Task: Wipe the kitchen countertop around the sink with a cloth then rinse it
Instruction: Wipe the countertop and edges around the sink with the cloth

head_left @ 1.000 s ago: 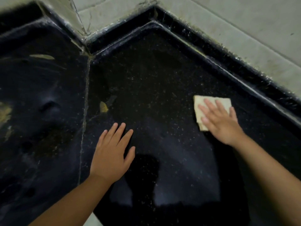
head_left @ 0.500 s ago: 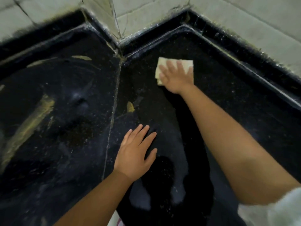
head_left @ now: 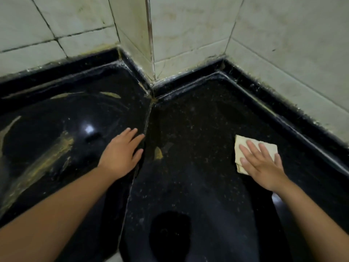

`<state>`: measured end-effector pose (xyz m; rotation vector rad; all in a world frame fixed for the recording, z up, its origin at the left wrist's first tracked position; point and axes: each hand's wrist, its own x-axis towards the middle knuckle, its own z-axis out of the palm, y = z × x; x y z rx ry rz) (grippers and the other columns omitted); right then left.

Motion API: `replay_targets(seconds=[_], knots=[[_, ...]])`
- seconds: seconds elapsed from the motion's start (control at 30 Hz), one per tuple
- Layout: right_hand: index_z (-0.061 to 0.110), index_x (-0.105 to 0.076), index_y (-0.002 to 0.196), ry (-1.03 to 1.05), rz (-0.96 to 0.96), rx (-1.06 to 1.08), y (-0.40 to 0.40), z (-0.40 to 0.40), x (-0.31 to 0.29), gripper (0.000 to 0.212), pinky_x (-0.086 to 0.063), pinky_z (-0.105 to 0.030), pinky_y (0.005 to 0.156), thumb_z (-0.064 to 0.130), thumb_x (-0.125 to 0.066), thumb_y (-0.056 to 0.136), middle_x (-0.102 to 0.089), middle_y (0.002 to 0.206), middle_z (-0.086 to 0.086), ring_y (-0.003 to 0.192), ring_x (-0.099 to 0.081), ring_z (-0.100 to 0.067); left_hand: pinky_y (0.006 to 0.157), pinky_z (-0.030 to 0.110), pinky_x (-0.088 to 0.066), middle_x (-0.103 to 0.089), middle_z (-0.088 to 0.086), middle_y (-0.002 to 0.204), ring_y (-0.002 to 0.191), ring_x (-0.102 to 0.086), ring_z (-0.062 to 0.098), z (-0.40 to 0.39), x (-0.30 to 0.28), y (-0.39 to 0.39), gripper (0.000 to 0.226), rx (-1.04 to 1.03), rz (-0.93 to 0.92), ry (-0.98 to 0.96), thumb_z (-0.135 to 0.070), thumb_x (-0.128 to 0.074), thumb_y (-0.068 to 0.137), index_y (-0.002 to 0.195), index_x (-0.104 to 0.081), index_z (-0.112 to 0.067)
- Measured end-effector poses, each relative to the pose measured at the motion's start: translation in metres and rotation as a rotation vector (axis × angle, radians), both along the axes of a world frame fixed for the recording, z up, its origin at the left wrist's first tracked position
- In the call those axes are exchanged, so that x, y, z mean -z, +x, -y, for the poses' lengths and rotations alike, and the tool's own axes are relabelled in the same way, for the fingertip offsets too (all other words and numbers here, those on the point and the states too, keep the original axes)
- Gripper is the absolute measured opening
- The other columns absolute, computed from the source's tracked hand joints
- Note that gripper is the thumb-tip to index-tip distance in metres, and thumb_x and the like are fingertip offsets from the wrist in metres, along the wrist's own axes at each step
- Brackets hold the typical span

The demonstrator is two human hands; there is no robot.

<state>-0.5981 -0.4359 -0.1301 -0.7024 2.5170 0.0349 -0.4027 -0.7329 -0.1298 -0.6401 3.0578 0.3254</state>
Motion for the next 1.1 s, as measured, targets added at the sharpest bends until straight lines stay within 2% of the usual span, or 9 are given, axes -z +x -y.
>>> replay_targets(seconds=[0.1, 0.2, 0.3, 0.37, 0.57, 0.83, 0.9, 1.0, 1.1], knots=[[0.042, -0.001, 0.144, -0.008, -0.043, 0.142, -0.018, 0.014, 0.001, 0.048, 0.008, -0.047, 0.114, 0.045, -0.015, 0.098, 0.014, 0.155, 0.013, 0.144, 0.015, -0.016, 0.116, 0.038, -0.016, -0.024, 0.012, 0.152, 0.143, -0.014, 0.026, 0.025, 0.003, -0.016, 0.052, -0.017, 0.052, 0.03, -0.028, -0.043, 0.096, 0.143, -0.03, -0.009], [0.04, -0.001, 0.145, -0.017, -0.062, 0.274, -0.034, 0.032, 0.004, 0.05, 0.007, -0.049, 0.113, 0.046, -0.015, 0.098, 0.013, 0.156, 0.01, 0.144, 0.014, -0.019, 0.115, 0.036, -0.014, -0.023, 0.01, 0.153, 0.143, -0.013, 0.024, 0.044, 0.007, -0.032, 0.051, 0.057, 0.076, 0.044, -0.029, -0.041, 0.096, 0.143, -0.029, -0.012], [0.039, -0.002, 0.146, -0.021, -0.094, 0.367, -0.044, 0.051, 0.007, 0.051, 0.008, -0.051, 0.113, 0.048, -0.015, 0.098, 0.012, 0.156, 0.009, 0.144, 0.014, -0.021, 0.112, 0.043, -0.02, -0.036, 0.014, 0.146, 0.139, -0.026, 0.03, 0.058, 0.015, -0.038, 0.05, 0.132, 0.044, 0.043, -0.037, -0.038, 0.095, 0.137, -0.042, -0.009], [0.039, -0.003, 0.146, -0.036, -0.108, 0.416, -0.054, 0.067, 0.006, 0.051, 0.008, -0.052, 0.112, 0.048, -0.016, 0.098, 0.012, 0.156, 0.009, 0.144, 0.014, -0.022, 0.106, 0.047, -0.027, -0.048, 0.019, 0.137, 0.131, -0.039, 0.036, 0.062, 0.024, -0.038, 0.06, 0.155, -0.007, 0.056, -0.043, -0.027, 0.088, 0.128, -0.053, -0.005], [0.036, -0.003, 0.147, -0.072, -0.144, 0.449, -0.097, 0.145, 0.004, 0.051, 0.007, -0.055, 0.112, 0.047, -0.015, 0.098, 0.01, 0.157, 0.008, 0.144, 0.012, -0.025, 0.102, 0.049, -0.032, -0.054, 0.02, 0.13, 0.125, -0.047, 0.037, 0.067, 0.031, -0.038, 0.059, 0.163, -0.02, 0.083, -0.039, -0.027, 0.086, 0.122, -0.058, -0.005], [0.037, 0.0, 0.146, -0.083, -0.121, 0.234, -0.104, 0.238, 0.008, 0.05, 0.007, -0.057, 0.111, 0.046, -0.013, 0.099, 0.012, 0.156, 0.008, 0.144, 0.013, -0.026, 0.104, 0.043, -0.023, -0.053, 0.017, 0.132, 0.127, -0.045, 0.034, 0.07, 0.035, -0.038, 0.057, 0.176, 0.006, 0.078, -0.039, -0.027, 0.086, 0.125, -0.056, -0.008], [0.039, -0.001, 0.146, -0.071, -0.11, 0.094, -0.074, 0.239, 0.008, 0.049, 0.008, -0.055, 0.111, 0.044, -0.014, 0.099, 0.012, 0.157, 0.007, 0.144, 0.013, -0.024, 0.106, 0.042, -0.021, -0.05, 0.017, 0.135, 0.131, -0.041, 0.033, 0.07, 0.032, -0.038, 0.058, 0.185, 0.004, 0.084, -0.04, -0.026, 0.087, 0.128, -0.053, -0.009], [0.041, -0.003, 0.145, -0.049, -0.048, -0.101, -0.008, 0.224, 0.008, 0.048, 0.012, -0.051, 0.112, 0.047, -0.012, 0.098, 0.012, 0.156, 0.01, 0.143, 0.016, -0.02, 0.115, 0.036, -0.007, -0.03, 0.01, 0.15, 0.142, -0.018, 0.025, 0.069, 0.03, -0.037, 0.061, 0.168, -0.001, 0.138, -0.041, -0.022, 0.088, 0.14, -0.037, -0.014], [0.042, -0.002, 0.144, -0.09, 0.048, -0.259, 0.068, 0.198, 0.005, 0.07, 0.021, -0.041, 0.108, 0.068, 0.012, 0.081, 0.02, 0.147, 0.02, 0.139, 0.023, -0.012, 0.116, 0.033, -0.001, -0.02, 0.006, 0.154, 0.144, -0.009, 0.02, 0.069, 0.028, -0.037, 0.051, 0.162, -0.006, 0.14, -0.039, -0.028, 0.097, 0.144, -0.029, -0.018]])
